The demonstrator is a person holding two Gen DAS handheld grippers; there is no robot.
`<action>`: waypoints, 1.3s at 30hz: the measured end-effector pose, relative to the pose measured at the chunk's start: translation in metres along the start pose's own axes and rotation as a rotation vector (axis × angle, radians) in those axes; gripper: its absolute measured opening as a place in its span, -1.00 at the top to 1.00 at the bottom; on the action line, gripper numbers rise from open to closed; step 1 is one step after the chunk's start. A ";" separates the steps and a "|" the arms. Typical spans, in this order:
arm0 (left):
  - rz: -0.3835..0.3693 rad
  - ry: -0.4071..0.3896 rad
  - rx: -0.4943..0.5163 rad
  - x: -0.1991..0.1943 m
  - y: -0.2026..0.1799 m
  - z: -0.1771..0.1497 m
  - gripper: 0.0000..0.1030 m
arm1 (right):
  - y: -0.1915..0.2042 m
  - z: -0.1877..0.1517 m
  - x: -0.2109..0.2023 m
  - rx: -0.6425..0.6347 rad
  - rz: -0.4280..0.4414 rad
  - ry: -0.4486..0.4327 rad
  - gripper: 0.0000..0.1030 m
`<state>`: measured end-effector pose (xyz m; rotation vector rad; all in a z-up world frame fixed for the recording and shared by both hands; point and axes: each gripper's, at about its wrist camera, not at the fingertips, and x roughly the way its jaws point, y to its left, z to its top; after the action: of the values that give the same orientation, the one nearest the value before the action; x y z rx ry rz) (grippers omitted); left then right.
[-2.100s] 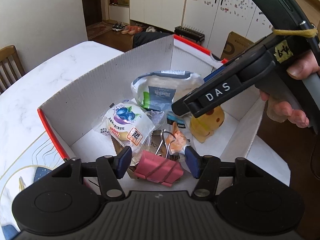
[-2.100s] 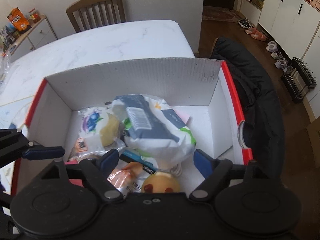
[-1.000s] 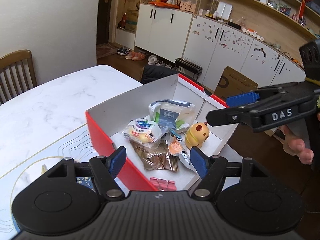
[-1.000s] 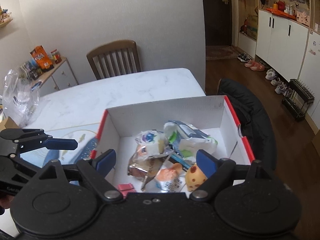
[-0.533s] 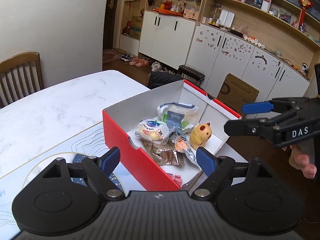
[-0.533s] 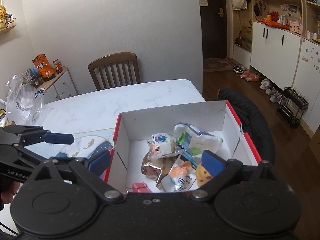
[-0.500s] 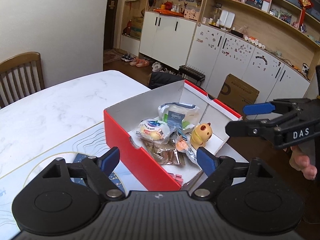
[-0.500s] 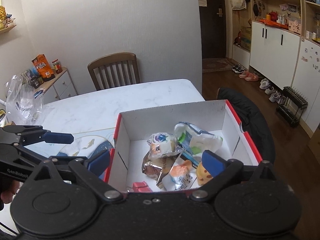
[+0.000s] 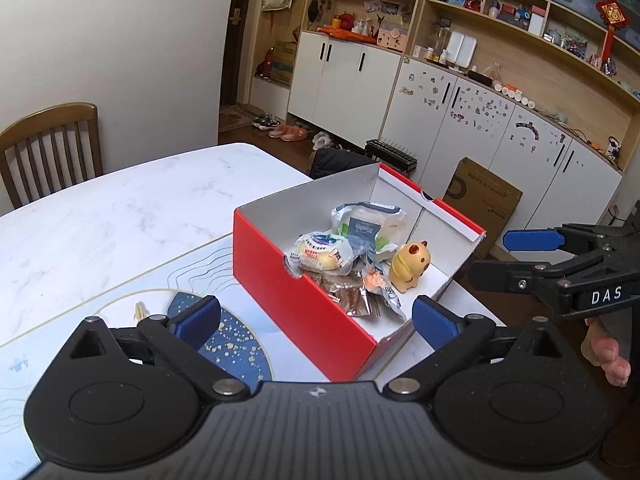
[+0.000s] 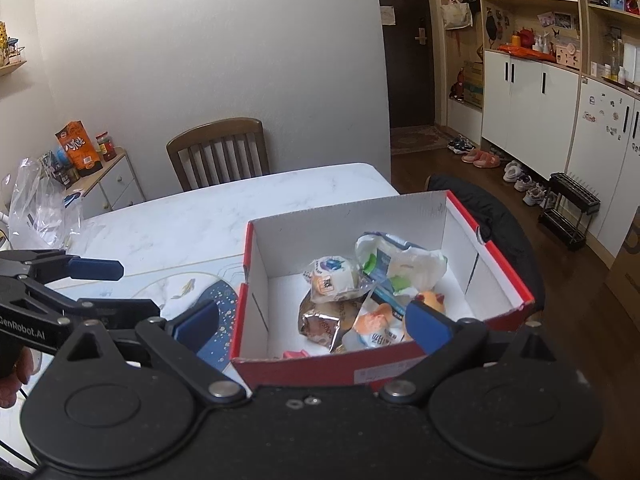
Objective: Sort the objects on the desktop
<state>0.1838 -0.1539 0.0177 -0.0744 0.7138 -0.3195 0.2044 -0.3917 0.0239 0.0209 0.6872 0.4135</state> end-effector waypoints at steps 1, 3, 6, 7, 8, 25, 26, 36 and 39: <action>-0.003 0.003 -0.004 -0.001 0.001 -0.002 -0.99 | 0.001 -0.002 -0.001 0.000 -0.002 -0.002 -0.94; 0.002 0.005 -0.010 -0.004 0.002 -0.006 -0.99 | 0.005 -0.005 -0.002 0.001 -0.011 -0.005 -0.94; 0.015 0.007 -0.009 -0.007 0.004 -0.010 -0.99 | 0.010 -0.010 -0.005 0.001 -0.019 -0.009 -0.94; 0.018 0.007 -0.012 -0.008 0.005 -0.012 -0.99 | 0.011 -0.010 -0.006 0.003 -0.018 -0.010 -0.94; 0.020 0.007 -0.017 -0.009 0.006 -0.013 -0.99 | 0.012 -0.012 -0.007 0.004 -0.018 -0.011 -0.94; 0.046 0.016 -0.064 -0.017 0.020 -0.025 -0.99 | 0.030 -0.029 -0.005 0.011 -0.028 0.013 -0.94; 0.048 0.017 -0.061 -0.018 0.021 -0.026 -0.99 | 0.031 -0.029 -0.004 0.013 -0.029 0.014 -0.94; 0.041 0.027 -0.042 -0.018 0.022 -0.029 -0.99 | 0.036 -0.031 -0.004 0.021 -0.031 0.020 -0.94; 0.043 0.023 -0.036 -0.020 0.022 -0.030 -0.99 | 0.039 -0.031 -0.003 0.021 -0.033 0.024 -0.94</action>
<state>0.1559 -0.1253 0.0041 -0.0895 0.7427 -0.2667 0.1688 -0.3610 0.0074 0.0242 0.7143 0.3752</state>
